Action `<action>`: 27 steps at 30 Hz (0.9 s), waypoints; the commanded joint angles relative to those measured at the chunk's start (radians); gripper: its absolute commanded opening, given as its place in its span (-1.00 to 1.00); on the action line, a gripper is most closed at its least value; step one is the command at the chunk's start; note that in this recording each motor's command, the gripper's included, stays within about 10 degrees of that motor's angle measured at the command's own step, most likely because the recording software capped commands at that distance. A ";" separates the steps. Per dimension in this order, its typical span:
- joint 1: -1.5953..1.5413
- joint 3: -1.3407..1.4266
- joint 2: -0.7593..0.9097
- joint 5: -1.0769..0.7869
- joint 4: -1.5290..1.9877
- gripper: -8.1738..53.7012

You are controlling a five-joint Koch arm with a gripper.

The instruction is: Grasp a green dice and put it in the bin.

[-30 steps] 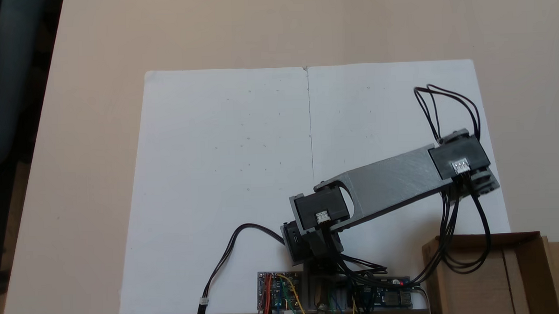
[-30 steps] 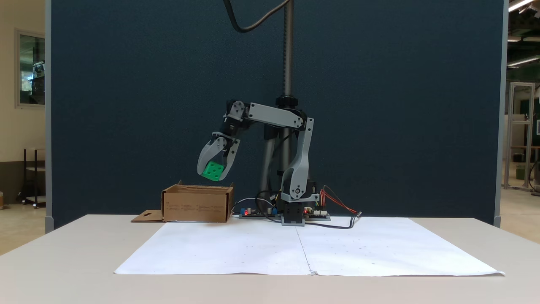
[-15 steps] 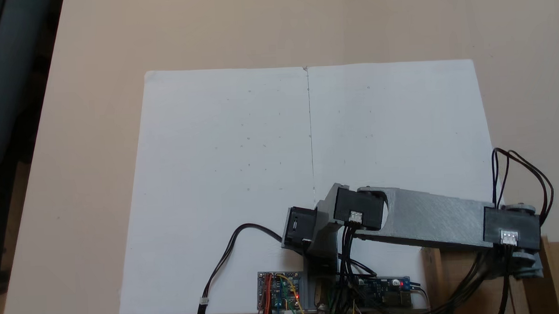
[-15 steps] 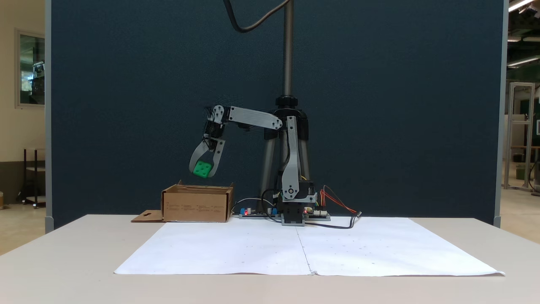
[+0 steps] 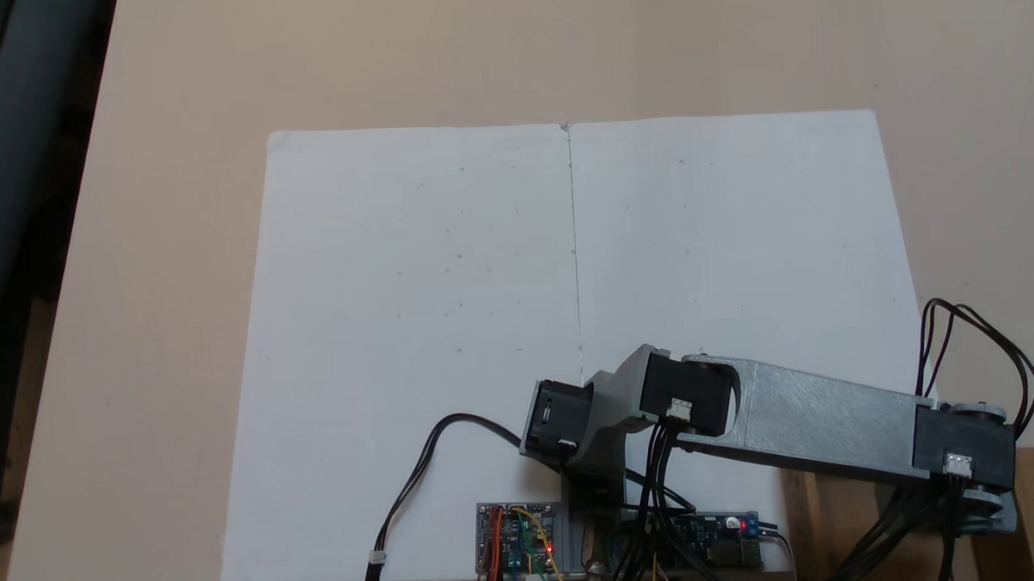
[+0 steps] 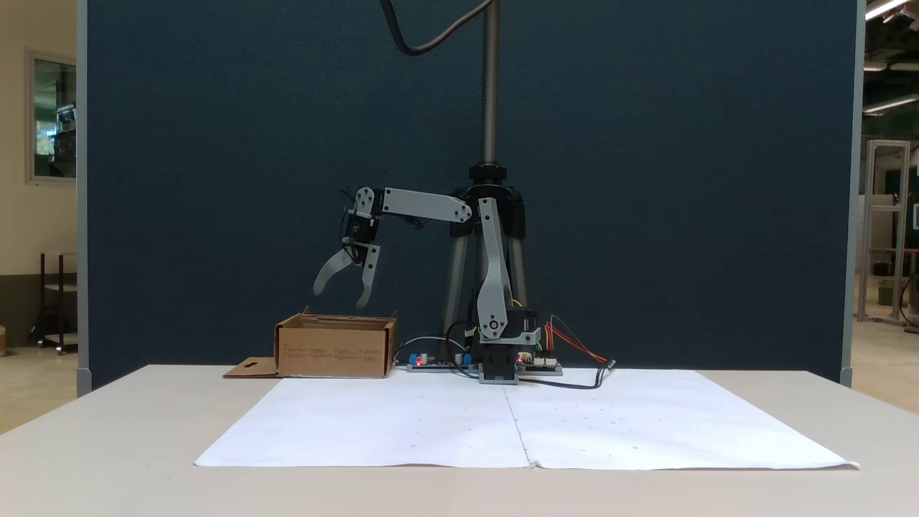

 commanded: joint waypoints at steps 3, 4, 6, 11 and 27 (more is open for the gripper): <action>0.014 -0.052 0.012 -0.091 0.021 0.74; 0.011 -0.054 0.014 -0.084 0.023 0.73; -0.014 -0.052 0.014 -0.031 0.026 0.71; -0.138 -0.054 0.094 0.155 0.106 0.68; -1.129 -0.057 0.439 0.729 0.091 0.67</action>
